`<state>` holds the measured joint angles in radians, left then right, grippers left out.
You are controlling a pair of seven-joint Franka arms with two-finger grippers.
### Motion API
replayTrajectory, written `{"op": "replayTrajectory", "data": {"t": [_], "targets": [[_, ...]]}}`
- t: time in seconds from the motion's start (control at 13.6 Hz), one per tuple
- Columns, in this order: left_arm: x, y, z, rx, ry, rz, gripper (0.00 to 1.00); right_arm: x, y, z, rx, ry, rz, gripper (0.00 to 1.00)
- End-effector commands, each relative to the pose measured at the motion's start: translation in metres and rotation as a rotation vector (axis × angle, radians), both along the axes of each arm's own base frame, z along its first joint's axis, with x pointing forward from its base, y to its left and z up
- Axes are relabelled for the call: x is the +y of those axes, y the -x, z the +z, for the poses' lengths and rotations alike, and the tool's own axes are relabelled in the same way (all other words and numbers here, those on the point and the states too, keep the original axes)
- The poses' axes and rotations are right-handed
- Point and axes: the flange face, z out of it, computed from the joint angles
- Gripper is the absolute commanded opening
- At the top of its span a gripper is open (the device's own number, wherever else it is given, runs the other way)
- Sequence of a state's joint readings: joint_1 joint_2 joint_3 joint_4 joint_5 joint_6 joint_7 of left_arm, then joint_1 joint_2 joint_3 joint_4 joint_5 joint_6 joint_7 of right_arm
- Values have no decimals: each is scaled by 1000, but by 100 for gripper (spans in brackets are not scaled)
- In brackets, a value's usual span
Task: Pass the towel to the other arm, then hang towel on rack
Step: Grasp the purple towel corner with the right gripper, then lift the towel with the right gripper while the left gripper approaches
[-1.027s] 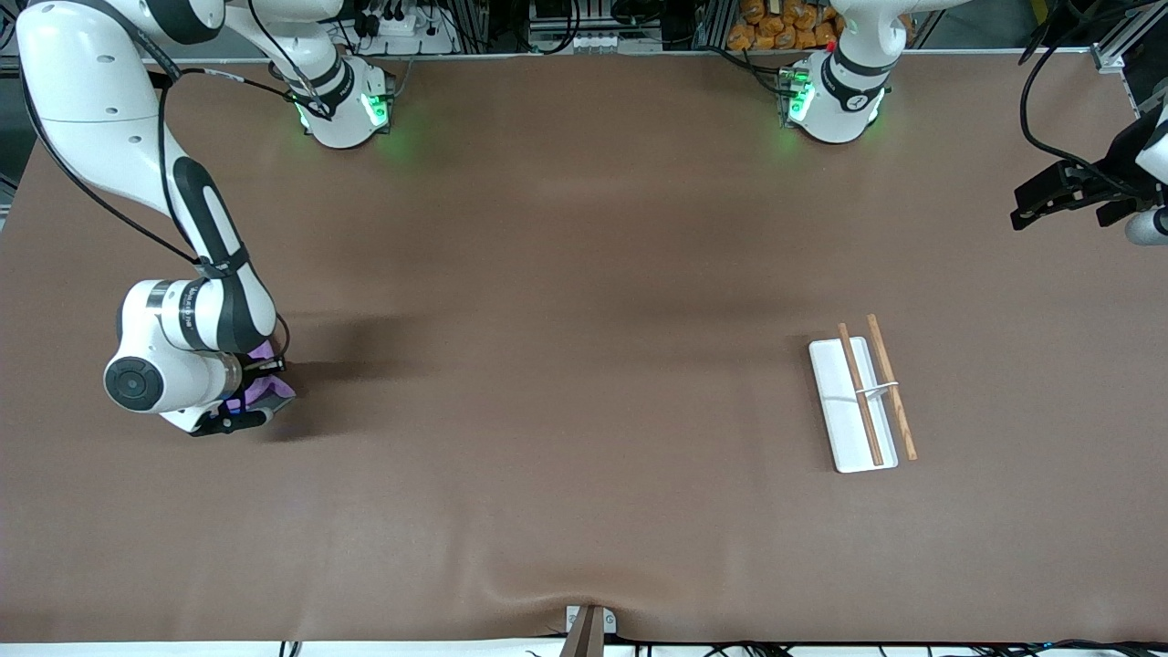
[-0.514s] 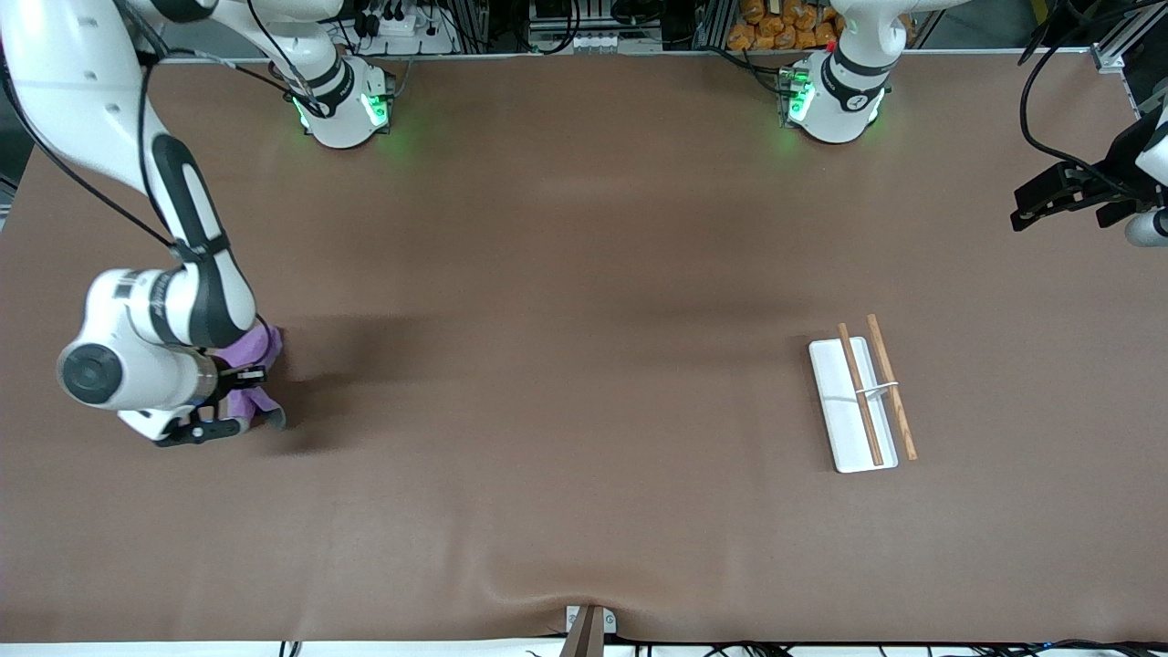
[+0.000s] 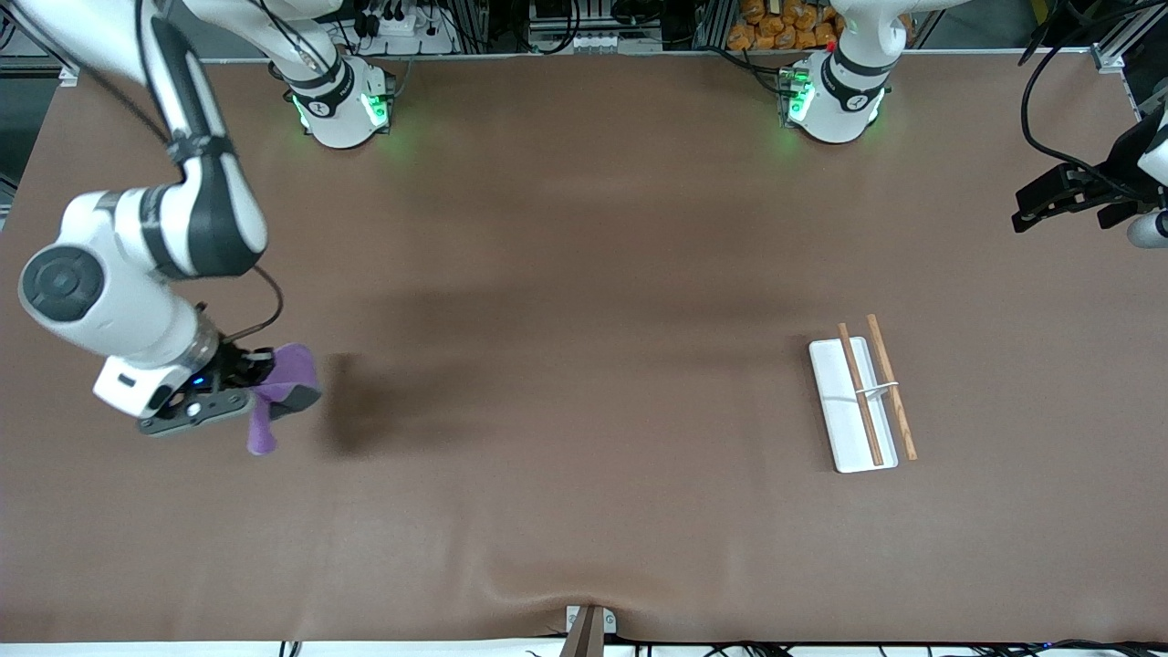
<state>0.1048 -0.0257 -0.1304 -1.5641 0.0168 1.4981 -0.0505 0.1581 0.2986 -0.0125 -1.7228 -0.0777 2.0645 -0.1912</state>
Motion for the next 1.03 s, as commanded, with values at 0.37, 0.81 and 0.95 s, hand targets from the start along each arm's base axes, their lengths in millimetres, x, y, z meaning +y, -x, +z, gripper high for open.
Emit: {"op": "replayTrajectory", "data": {"t": [0.37, 0.81, 0.95], "targets": [[-4, -3, 0, -9, -11, -5, 100, 97, 20, 38, -22, -229, 243, 0], [-7, -11, -7, -19, -9, -12, 100, 200, 53, 60, -40, -288, 434, 0], [-7, -13, -11, -12, -8, -12, 100, 245, 72, 78, -63, -300, 505, 0]]}}
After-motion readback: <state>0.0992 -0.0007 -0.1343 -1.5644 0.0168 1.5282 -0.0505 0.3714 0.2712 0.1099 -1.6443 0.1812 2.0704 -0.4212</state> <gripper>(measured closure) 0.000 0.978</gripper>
